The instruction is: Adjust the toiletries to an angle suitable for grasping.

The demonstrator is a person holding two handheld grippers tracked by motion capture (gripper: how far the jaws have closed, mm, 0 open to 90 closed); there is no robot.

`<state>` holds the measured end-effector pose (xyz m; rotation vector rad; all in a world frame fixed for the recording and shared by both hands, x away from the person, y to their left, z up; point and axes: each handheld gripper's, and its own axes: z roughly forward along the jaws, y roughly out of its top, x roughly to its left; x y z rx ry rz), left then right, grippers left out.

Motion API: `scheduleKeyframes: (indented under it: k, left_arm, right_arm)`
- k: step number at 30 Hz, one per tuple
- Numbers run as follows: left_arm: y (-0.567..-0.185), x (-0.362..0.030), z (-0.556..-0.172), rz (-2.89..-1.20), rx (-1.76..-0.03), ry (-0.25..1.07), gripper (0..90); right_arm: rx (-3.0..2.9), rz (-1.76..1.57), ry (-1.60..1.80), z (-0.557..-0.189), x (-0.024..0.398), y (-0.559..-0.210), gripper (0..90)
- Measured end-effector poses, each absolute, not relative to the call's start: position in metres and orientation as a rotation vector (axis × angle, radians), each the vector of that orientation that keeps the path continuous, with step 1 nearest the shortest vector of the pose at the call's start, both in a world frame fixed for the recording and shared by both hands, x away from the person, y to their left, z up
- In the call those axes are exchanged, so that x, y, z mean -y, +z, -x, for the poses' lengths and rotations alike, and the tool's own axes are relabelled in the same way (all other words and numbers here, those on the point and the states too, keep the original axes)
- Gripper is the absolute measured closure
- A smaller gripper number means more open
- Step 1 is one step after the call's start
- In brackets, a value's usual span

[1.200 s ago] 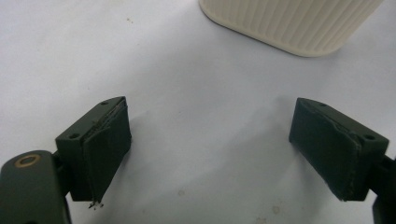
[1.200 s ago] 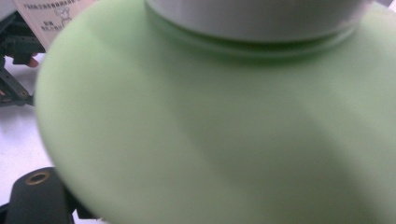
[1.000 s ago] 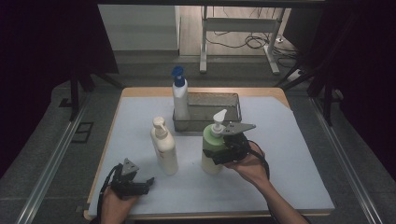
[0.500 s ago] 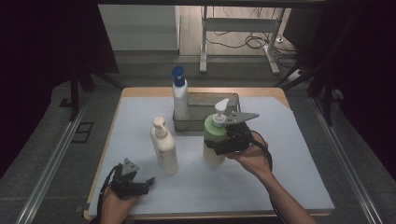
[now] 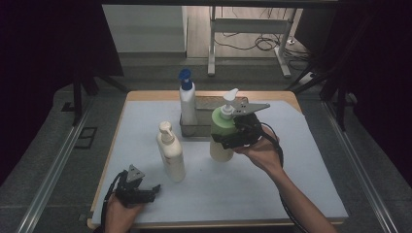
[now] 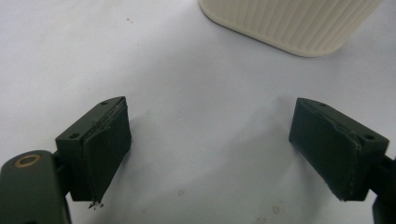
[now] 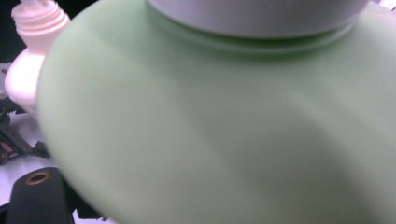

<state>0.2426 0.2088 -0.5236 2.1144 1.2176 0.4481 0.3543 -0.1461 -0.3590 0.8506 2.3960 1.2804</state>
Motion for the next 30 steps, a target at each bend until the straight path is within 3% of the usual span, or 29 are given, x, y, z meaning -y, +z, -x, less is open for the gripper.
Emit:
scheduleKeyframes:
  k: [13,30]
  left_arm:
    - [-0.524,-0.209,-0.243,-2.114,-1.218,0.448,12.7]
    - [-0.524,-0.209,-0.243,-2.116,-1.217,0.448,12.7]
  right_arm:
    - [-2.352,-0.868,1.276,-0.377,0.14,-0.33,12.3]
    - [-2.296,-0.899,1.259,-0.412,0.13,-0.32,12.3]
